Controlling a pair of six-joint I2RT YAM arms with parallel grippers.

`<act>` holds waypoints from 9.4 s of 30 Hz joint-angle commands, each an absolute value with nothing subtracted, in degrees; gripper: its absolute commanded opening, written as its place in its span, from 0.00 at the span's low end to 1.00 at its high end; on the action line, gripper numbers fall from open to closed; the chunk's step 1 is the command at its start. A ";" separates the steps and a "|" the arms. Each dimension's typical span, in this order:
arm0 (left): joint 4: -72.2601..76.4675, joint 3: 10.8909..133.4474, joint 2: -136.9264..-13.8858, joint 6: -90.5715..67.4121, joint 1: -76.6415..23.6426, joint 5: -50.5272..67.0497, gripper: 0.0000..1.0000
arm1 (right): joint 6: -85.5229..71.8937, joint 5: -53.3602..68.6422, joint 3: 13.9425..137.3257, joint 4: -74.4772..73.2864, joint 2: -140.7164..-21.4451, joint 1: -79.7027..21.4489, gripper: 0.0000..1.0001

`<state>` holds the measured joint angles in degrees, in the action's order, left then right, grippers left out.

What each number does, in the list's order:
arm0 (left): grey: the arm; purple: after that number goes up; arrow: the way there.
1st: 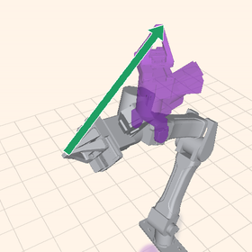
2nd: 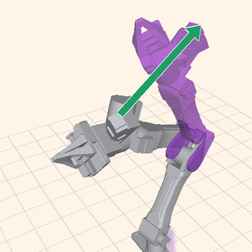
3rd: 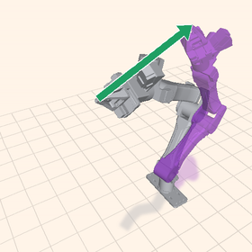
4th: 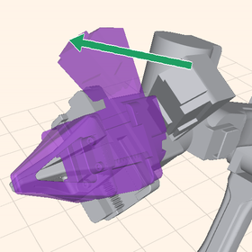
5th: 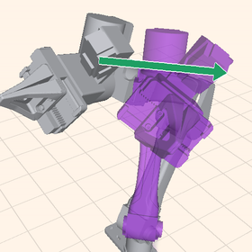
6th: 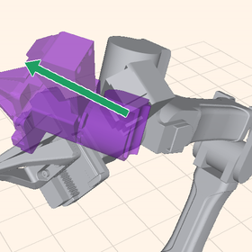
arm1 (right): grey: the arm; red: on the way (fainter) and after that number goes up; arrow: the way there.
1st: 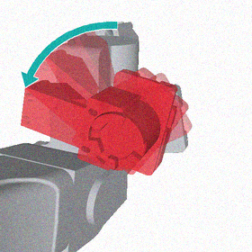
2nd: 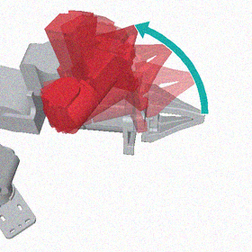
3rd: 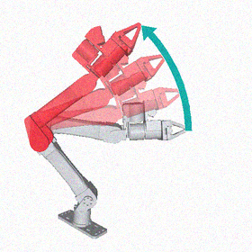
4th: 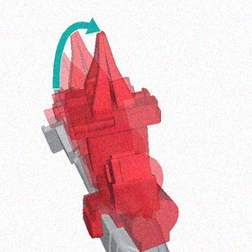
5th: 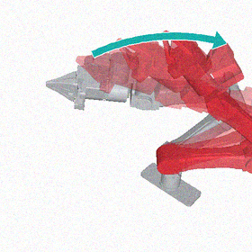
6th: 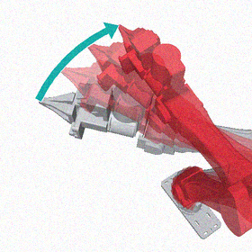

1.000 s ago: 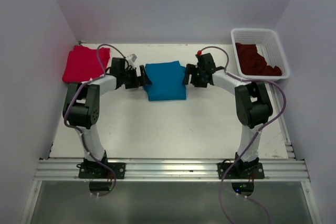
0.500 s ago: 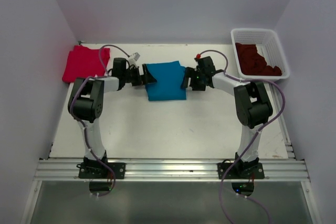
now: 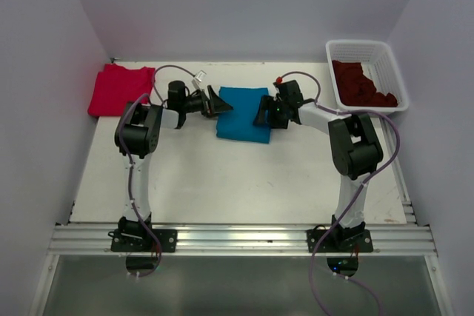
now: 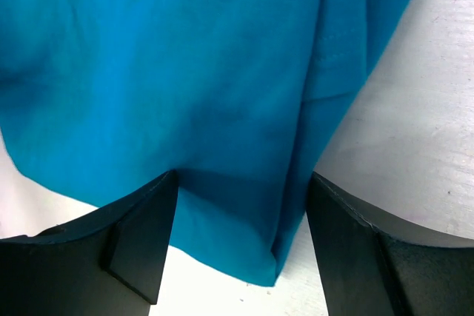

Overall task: Fold and stack the t-shirts
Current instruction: Fold the tshirt, then neatly place the folded tshirt to the corner

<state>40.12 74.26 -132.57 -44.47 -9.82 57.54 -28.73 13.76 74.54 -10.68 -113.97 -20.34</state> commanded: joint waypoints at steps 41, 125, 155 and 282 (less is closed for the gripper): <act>12.66 78.74 -137.54 -34.63 -12.21 48.69 0.98 | -29.18 5.19 89.74 -19.25 -124.54 -20.83 0.00; -38.76 128.58 -128.58 -15.91 21.53 44.56 0.00 | -25.58 14.85 51.07 -11.69 -87.54 -21.18 0.00; -39.64 144.05 -146.95 -20.04 33.40 34.73 0.00 | -23.12 14.94 53.61 -15.12 -95.54 -21.80 0.00; -14.59 58.74 -64.71 -16.61 -14.93 32.78 1.00 | -21.80 11.60 61.96 -34.01 -61.63 -30.85 0.99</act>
